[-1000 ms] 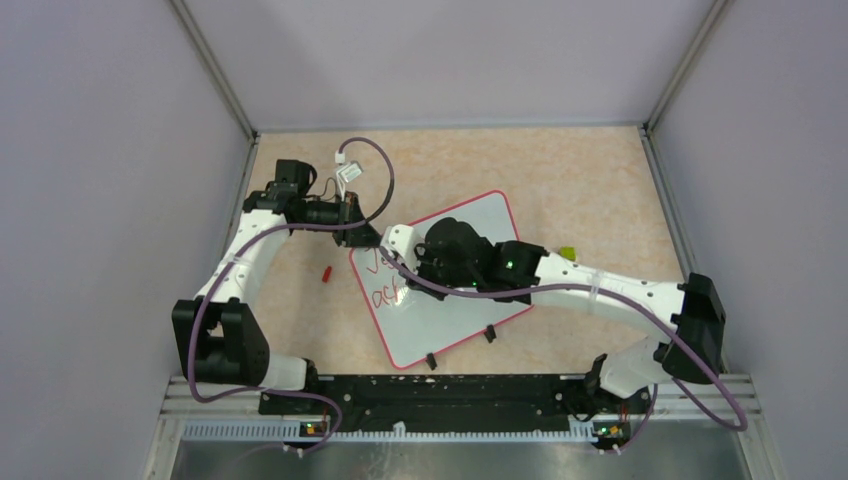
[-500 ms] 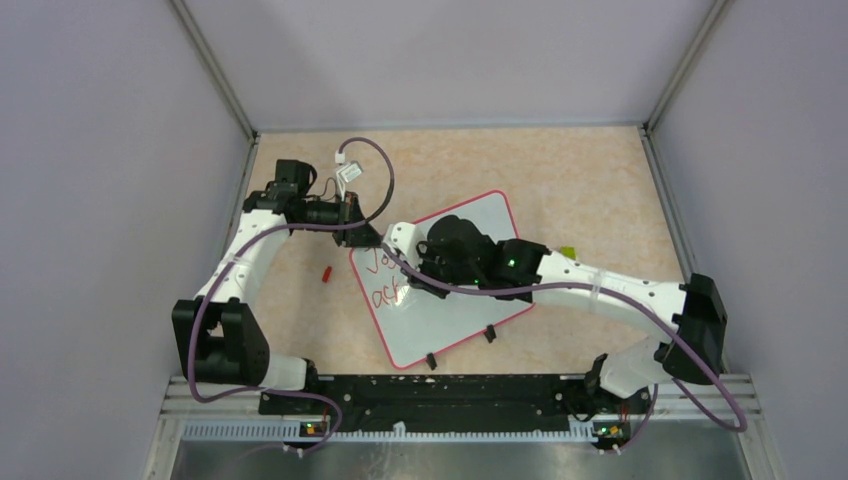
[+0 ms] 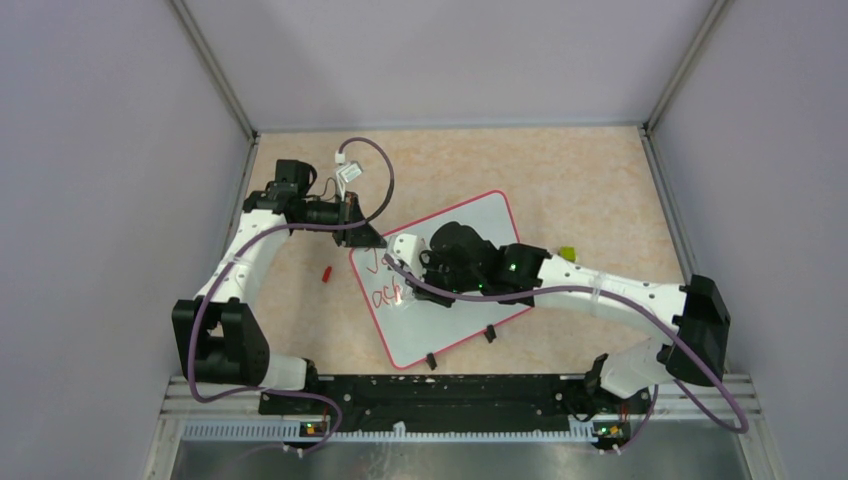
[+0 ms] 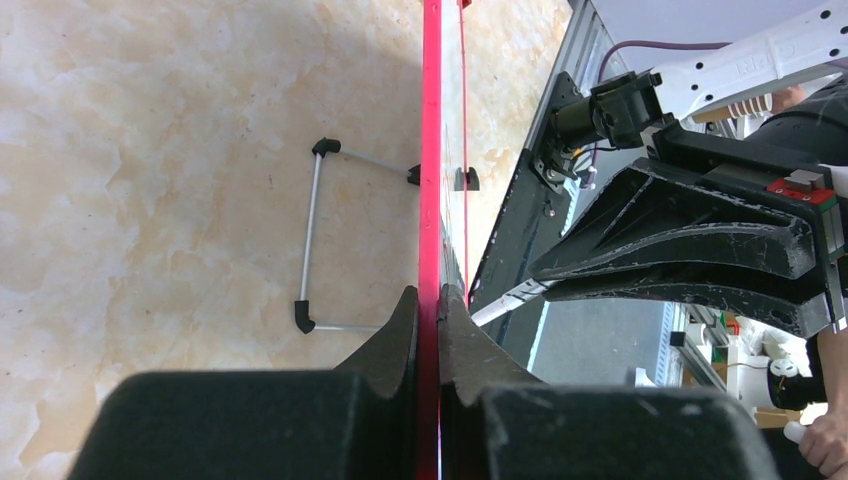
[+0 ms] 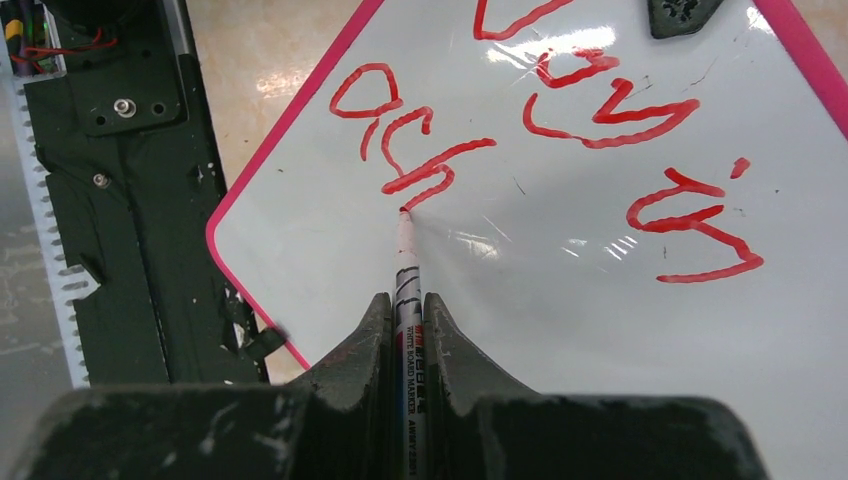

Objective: Write a sentence on the whiteboard

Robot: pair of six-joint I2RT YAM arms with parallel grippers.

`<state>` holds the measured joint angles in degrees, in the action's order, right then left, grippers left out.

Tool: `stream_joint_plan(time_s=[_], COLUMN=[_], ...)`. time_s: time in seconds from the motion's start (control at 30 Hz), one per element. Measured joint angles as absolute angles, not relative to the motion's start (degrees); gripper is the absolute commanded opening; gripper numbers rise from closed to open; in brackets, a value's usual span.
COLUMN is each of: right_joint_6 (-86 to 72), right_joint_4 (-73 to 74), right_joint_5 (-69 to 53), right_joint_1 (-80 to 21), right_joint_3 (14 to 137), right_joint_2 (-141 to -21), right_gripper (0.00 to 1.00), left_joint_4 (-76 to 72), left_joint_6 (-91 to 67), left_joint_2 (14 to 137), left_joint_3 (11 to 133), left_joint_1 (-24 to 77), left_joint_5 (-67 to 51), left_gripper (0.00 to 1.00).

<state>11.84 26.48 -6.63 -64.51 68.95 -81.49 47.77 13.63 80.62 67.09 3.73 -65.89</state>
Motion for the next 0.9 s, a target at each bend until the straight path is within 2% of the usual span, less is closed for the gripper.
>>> stream_joint_plan(time_s=[0.9], right_joint_6=[11.77], right_joint_4=[28.40], right_joint_5=[-4.62], right_joint_1=[-61.25], right_joint_3=[69.80], right_joint_2=[-78.70], right_gripper=[0.00], left_joint_4=[47.77], left_joint_6=[13.61], left_joint_2=[80.62], left_joint_3=[67.09], left_joint_1=[3.73], left_joint_5=[-65.95], left_gripper=[0.00])
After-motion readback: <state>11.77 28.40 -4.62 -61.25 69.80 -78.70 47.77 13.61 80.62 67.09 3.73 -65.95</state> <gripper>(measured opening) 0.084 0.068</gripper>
